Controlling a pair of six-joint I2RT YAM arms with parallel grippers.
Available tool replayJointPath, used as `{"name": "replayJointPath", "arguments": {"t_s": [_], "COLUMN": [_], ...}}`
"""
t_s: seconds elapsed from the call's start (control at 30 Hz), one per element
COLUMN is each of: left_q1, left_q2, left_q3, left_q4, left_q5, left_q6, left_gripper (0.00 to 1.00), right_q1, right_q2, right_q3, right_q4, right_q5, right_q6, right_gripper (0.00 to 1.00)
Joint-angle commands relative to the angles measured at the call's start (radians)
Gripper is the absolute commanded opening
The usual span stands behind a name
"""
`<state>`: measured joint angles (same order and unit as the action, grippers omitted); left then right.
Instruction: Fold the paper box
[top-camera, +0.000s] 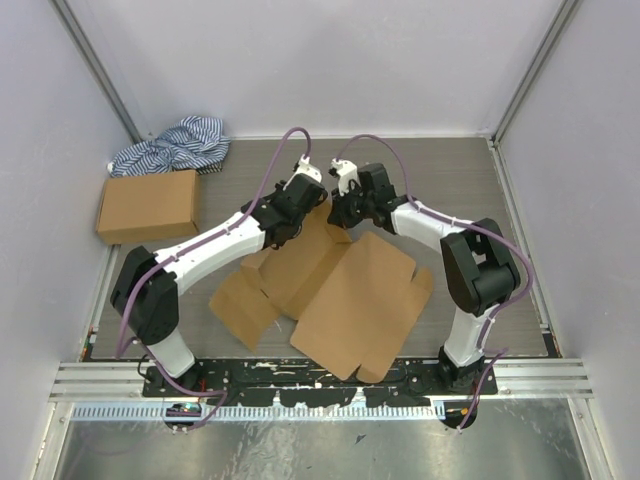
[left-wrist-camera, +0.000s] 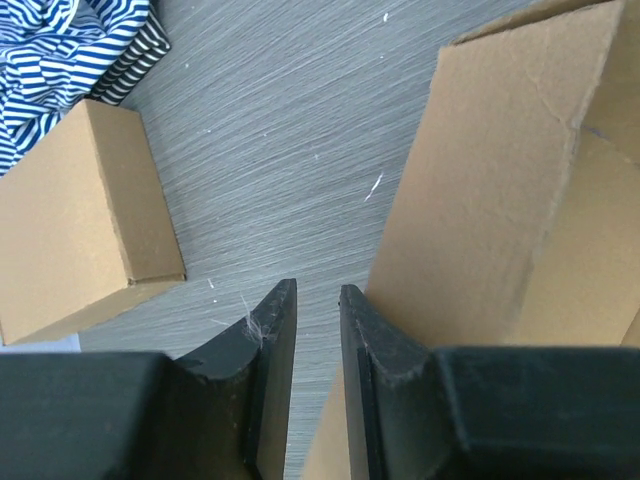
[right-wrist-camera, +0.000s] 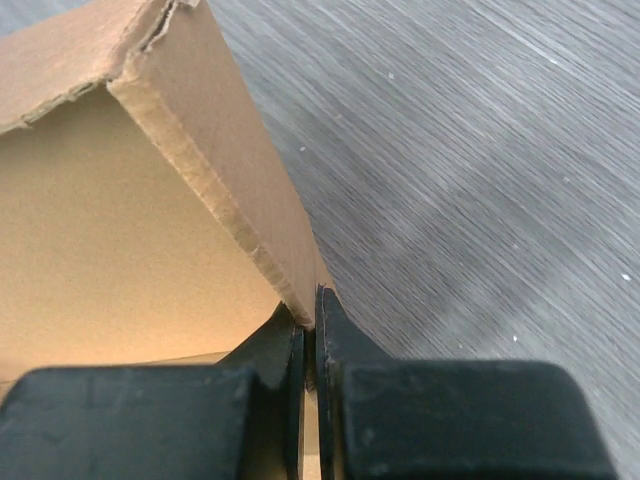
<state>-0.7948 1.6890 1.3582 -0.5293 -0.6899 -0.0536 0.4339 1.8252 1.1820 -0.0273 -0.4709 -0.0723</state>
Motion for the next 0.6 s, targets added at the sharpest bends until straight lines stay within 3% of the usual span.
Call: {"name": "replayJointPath", "arguments": {"t_s": [0.0,0.3,0.57], "left_q1": [-0.012,0.033,0.214], "left_q2": [-0.013,0.033,-0.112], "left_q3": [0.005,0.131,0.108], "left_q4": [-0.023,-0.185,-0.234], "left_q5": [-0.041,-0.074,0.092], "left_q6": [-0.02,-0.081,-0.192], "left_gripper": [0.34,0.36,0.45], "right_q1": [0.042,0.053,0.051], "right_q2": [-0.069,-0.064,-0.044], "right_q3": [0.014,0.105,0.077], "right_q4": [-0.078,-0.462,-0.528], "right_q5": [0.323,0.441,0.4], "right_q6": [0.158,0.393,0.465], "right_gripper": [0.01,0.01,0.01]}}
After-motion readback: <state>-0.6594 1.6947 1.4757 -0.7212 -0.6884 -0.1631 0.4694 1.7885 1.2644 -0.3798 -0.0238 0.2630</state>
